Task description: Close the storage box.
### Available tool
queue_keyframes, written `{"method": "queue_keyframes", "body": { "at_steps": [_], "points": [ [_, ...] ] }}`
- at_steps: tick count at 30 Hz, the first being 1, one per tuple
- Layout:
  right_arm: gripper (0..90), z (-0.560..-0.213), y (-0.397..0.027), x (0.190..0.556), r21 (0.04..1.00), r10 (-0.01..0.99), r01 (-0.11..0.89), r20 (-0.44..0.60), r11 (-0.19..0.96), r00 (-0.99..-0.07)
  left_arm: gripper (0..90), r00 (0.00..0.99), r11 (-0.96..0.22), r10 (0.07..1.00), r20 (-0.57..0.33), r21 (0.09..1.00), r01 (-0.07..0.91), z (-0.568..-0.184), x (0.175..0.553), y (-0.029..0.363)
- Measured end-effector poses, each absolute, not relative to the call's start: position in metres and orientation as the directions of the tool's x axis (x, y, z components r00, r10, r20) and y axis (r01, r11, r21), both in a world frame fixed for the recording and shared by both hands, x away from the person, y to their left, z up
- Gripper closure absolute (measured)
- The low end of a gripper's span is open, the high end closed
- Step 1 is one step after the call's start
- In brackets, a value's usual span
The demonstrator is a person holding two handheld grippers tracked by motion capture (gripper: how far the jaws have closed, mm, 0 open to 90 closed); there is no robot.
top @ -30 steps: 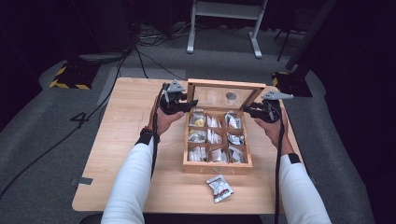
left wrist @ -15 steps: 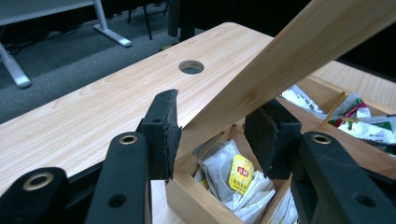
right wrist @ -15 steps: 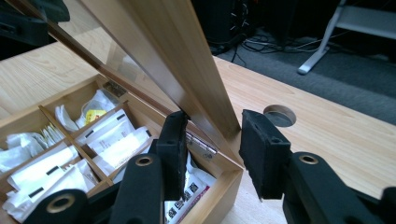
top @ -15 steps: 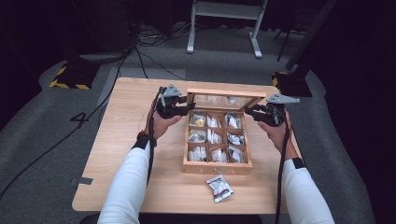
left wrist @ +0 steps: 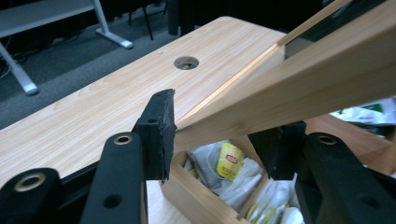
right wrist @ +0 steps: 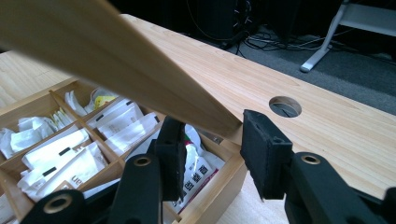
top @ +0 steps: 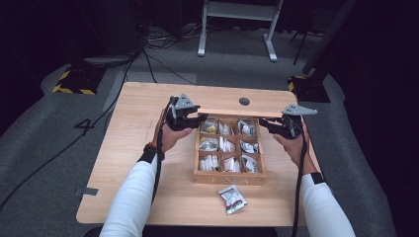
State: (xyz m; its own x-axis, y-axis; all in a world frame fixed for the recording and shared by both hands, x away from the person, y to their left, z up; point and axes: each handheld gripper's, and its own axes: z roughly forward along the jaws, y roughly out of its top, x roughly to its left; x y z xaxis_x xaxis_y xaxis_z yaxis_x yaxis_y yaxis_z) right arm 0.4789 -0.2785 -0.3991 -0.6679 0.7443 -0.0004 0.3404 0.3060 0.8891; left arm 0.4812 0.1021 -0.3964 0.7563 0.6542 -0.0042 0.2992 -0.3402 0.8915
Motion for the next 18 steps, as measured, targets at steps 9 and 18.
{"method": "queue_keyframes", "body": {
  "at_steps": [9, 18],
  "points": [
    [60.2, -0.401, -0.28, 0.469, 0.89, 0.736, 0.332, -0.006, 0.312, -0.677, 51.5, 0.764, -0.32, 0.645, -0.026, 0.898, 0.301, -0.402, 0.466, 0.11],
    [64.9, -0.4, -0.284, 0.453, 0.894, 0.727, 0.316, -0.014, 0.316, -0.686, 52.5, 0.768, -0.319, 0.64, -0.026, 0.9, 0.296, -0.403, 0.457, 0.112]
  ]
}}
